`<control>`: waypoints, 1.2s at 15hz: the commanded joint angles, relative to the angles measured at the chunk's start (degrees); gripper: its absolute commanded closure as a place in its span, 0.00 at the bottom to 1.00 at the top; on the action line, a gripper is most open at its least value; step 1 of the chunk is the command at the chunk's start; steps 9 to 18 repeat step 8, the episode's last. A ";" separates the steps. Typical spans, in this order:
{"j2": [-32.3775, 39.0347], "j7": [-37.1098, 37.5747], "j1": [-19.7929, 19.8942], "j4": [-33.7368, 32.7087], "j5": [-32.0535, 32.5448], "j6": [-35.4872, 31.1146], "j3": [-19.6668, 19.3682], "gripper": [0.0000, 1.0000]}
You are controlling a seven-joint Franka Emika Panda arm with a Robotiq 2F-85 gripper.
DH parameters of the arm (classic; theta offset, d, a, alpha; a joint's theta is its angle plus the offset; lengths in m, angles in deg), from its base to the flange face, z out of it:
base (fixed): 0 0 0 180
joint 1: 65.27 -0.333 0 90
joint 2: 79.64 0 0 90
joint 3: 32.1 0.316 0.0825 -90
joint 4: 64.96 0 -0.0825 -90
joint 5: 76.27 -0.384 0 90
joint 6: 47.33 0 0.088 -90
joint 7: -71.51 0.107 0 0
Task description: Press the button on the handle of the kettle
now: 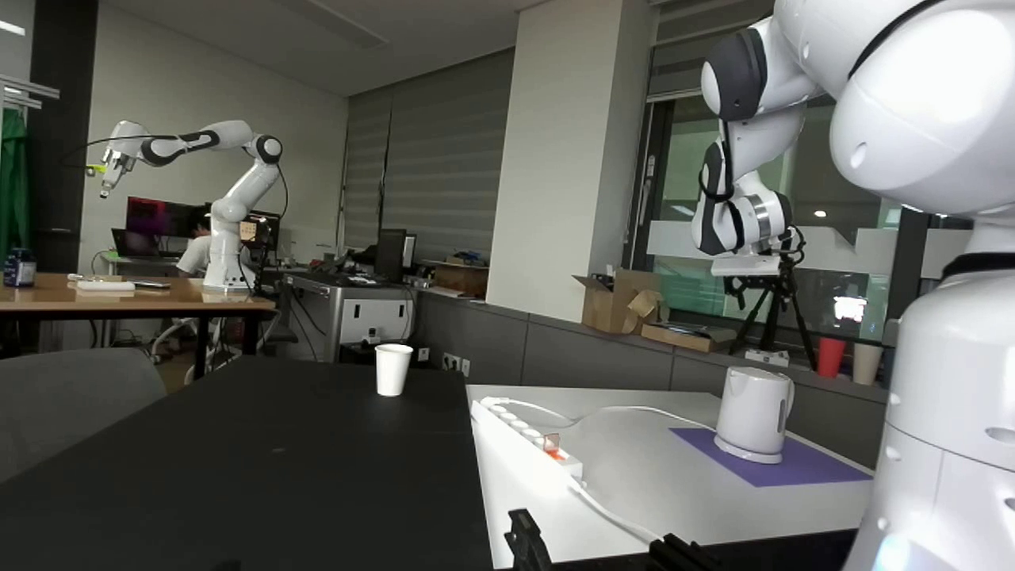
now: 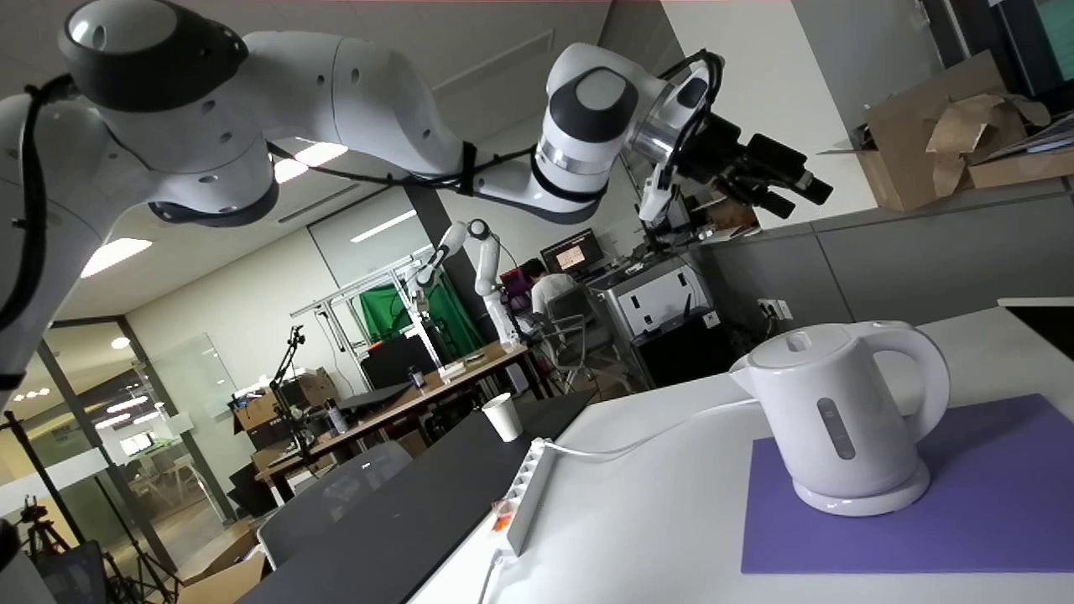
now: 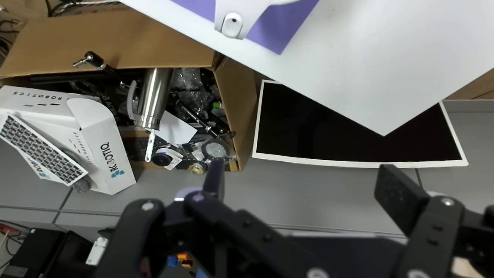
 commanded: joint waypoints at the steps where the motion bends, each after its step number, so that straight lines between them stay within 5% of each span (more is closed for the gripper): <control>1: -3.31 -0.96 -1.85 3.46 1.76 0.76 -1.66 0.00; 18: -1.68 -0.67 -0.26 1.74 2.19 0.11 -0.28 0.00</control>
